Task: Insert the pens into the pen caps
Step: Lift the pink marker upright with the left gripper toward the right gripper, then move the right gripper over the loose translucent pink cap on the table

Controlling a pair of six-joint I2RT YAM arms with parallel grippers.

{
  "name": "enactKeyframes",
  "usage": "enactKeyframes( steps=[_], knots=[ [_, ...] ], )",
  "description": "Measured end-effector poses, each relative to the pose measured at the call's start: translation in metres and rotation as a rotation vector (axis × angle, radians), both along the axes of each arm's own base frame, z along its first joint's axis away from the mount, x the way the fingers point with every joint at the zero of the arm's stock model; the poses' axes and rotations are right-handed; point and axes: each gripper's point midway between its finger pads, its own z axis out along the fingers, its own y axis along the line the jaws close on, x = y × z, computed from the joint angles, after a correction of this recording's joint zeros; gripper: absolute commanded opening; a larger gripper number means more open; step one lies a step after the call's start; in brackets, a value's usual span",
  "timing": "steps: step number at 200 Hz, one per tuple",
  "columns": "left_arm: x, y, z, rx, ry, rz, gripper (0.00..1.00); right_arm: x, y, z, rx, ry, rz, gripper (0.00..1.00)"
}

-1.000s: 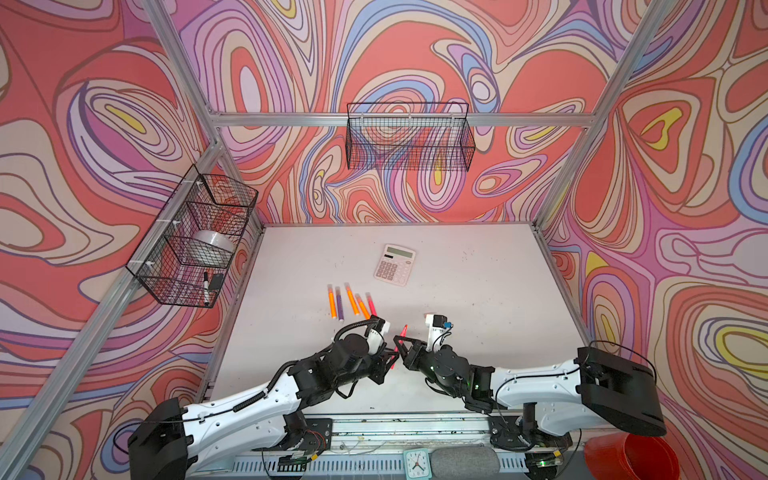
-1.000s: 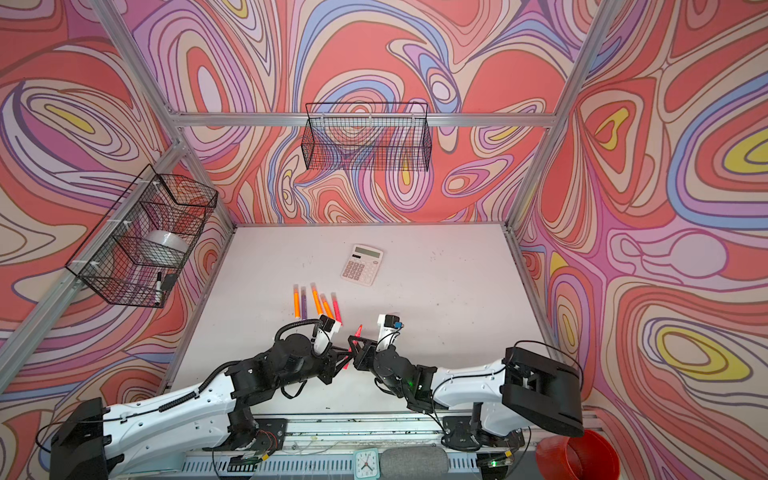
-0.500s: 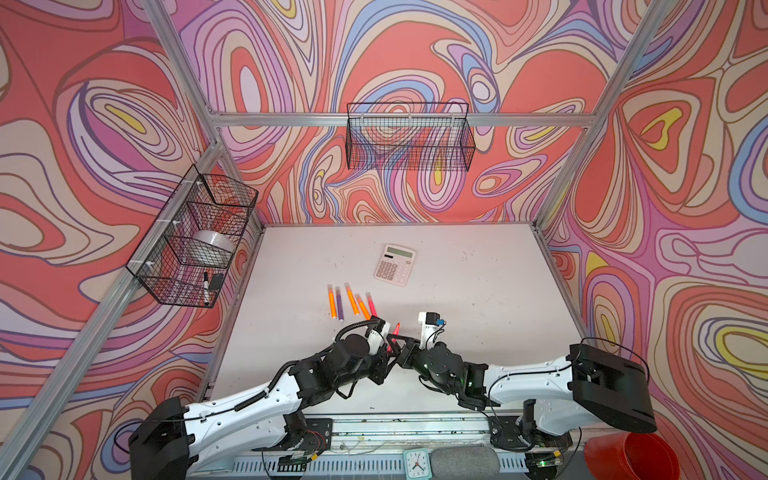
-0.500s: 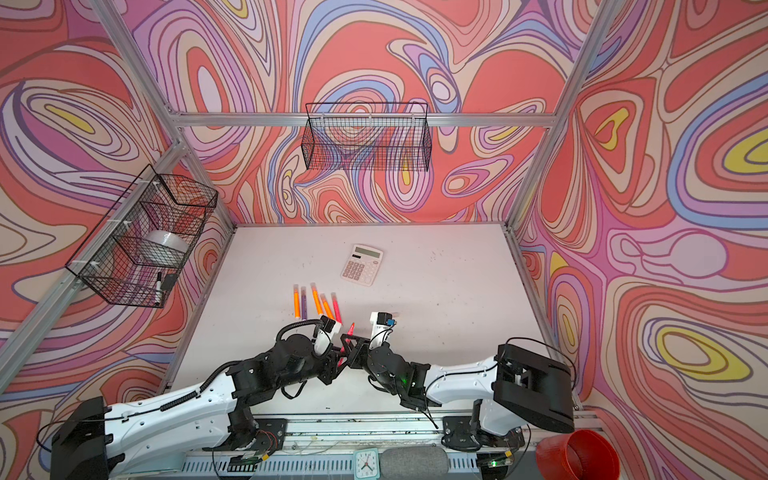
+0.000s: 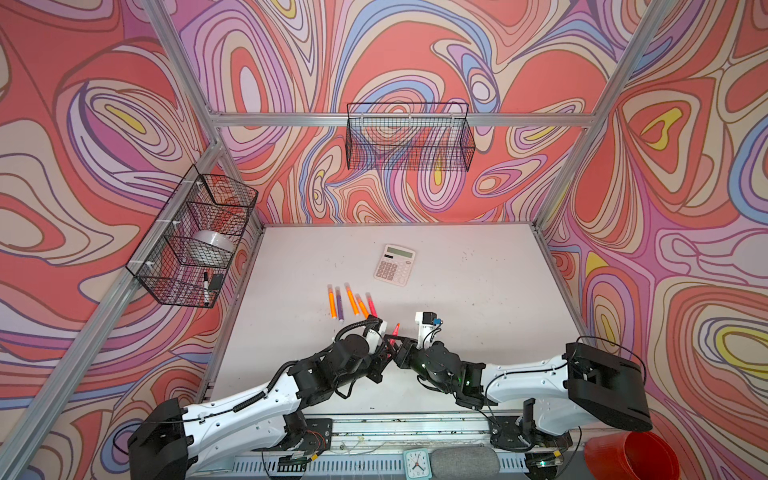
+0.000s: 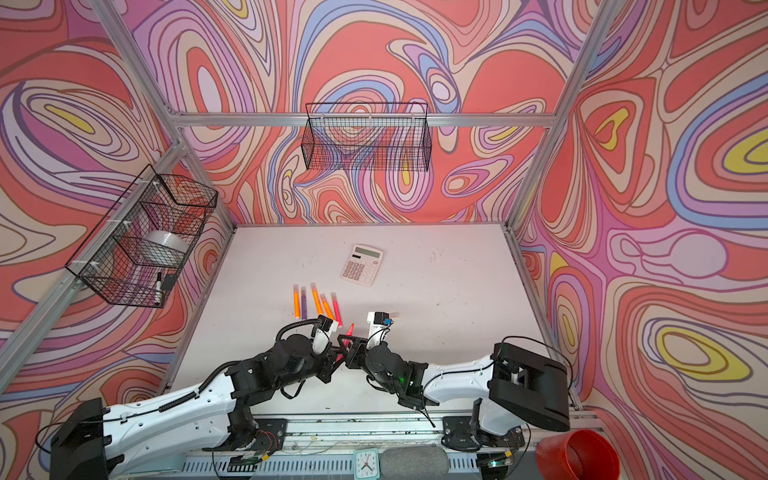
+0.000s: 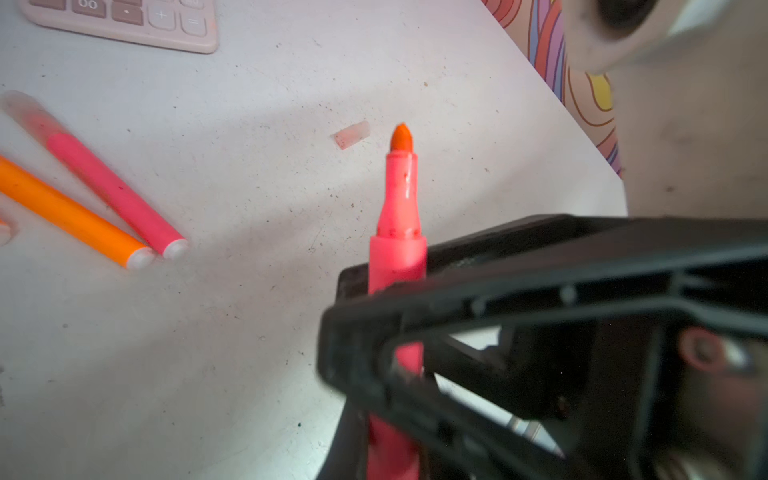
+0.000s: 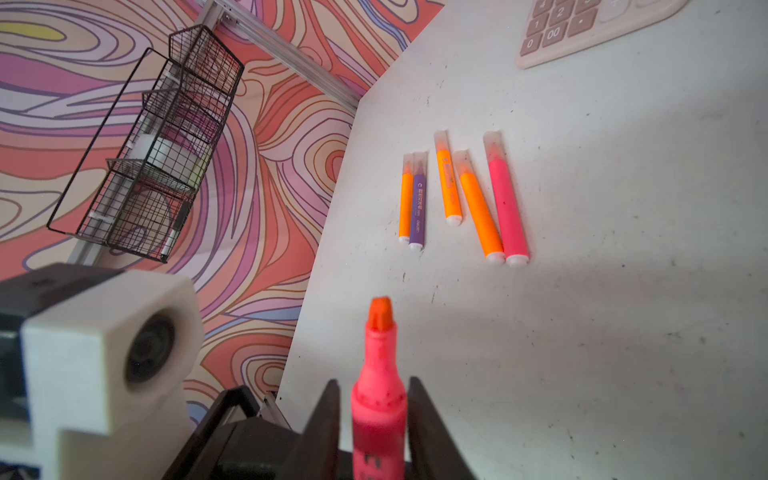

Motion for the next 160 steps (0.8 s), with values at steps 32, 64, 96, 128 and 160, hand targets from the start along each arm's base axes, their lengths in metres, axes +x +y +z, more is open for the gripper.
enactKeyframes(
  steps=[32, 64, 96, 128, 160],
  knots=[
    [0.026, 0.011, 0.011, 0.021, -0.013, 0.083, 0.00, 0.001, -0.009, 0.009, -0.003, -0.005, -0.022, 0.74],
    [0.104, 0.053, 0.065, -0.076, -0.094, 0.354, 0.00, -0.002, -0.037, 0.029, -0.009, -0.009, -0.066, 0.82],
    [0.131, 0.070, 0.068, -0.107, -0.198, 0.421, 0.00, 0.010, -0.069, 0.015, -0.130, 0.032, -0.150, 0.86],
    [0.110, 0.046, 0.035, -0.067, -0.206, 0.199, 0.00, 0.040, -0.113, -0.023, -0.290, 0.123, -0.281, 0.86],
    [0.095, 0.038, 0.061, -0.115, -0.337, 0.091, 0.00, 0.060, -0.143, -0.053, -0.378, 0.202, -0.353, 0.86]
  ],
)
